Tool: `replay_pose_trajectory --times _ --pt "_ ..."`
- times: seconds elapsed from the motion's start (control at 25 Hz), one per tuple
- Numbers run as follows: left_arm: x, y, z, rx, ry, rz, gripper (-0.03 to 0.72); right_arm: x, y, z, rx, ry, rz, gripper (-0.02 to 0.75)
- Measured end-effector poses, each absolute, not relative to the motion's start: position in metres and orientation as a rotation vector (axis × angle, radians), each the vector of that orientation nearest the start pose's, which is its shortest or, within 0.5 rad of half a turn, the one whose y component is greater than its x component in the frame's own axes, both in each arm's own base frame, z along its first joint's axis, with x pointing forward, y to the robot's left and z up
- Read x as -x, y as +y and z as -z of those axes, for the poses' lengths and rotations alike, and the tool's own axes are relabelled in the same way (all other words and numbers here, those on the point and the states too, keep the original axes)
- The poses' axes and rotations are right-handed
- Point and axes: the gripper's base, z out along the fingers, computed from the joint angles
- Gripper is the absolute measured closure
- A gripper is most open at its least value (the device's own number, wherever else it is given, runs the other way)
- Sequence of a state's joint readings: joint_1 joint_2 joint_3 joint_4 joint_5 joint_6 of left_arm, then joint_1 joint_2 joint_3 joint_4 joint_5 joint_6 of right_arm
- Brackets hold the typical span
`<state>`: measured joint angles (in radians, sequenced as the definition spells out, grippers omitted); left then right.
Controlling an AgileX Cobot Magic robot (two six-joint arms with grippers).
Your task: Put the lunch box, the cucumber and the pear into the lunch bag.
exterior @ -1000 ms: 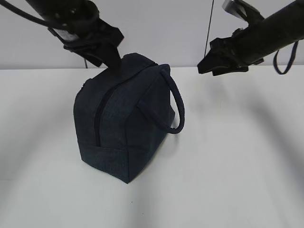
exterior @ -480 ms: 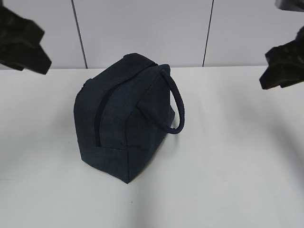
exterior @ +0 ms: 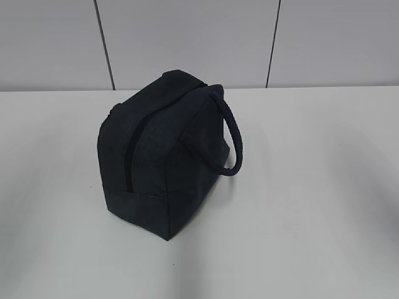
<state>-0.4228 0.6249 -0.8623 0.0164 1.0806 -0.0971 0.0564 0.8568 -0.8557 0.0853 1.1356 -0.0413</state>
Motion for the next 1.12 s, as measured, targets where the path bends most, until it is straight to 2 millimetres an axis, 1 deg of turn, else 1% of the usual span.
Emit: replay_pose_trajectory --times 0.08,0.2,0.36,0.52,0.68,0.72,0.8,0.88,1.0,1.12 --pt "-0.061 -0.025 -0.350 -0.350 2.272 0.243 0.379 -0.112 0.010 -0.328 0.082 2.586 -0.073 0.404" --pt "-0.038 -0.012 -0.335 -0.321 2.246 0.236 0.380 -0.077 0.003 -0.329 0.065 2.526 -0.001 0.405" --pt "-0.016 -0.001 -0.321 -0.294 2.202 0.226 0.406 -0.037 -0.005 -0.323 0.054 2.404 0.080 0.405" --pt "-0.004 0.006 -0.306 -0.281 2.164 0.220 0.428 -0.004 -0.008 -0.305 0.043 2.292 0.084 0.405" --pt "0.005 0.011 -0.288 -0.275 2.137 0.227 0.433 0.014 -0.010 -0.278 0.044 2.240 0.094 0.405" --pt "0.008 0.012 -0.285 -0.271 2.125 0.228 0.432 0.019 -0.010 -0.275 0.042 2.217 0.093 0.406" --pt "0.012 0.015 -0.283 -0.261 2.082 0.232 0.432 0.022 -0.011 -0.273 0.046 2.191 0.107 0.406" --pt "0.011 0.015 -0.282 -0.258 2.051 0.230 0.432 0.021 -0.011 -0.273 0.051 2.181 0.112 0.406" --pt "0.009 0.014 -0.280 -0.257 2.042 0.223 0.432 0.018 -0.011 -0.274 0.059 2.147 0.114 0.406" --pt "0.008 0.015 -0.280 -0.255 2.038 0.203 0.440 0.013 -0.010 -0.270 0.068 2.127 0.117 0.406"
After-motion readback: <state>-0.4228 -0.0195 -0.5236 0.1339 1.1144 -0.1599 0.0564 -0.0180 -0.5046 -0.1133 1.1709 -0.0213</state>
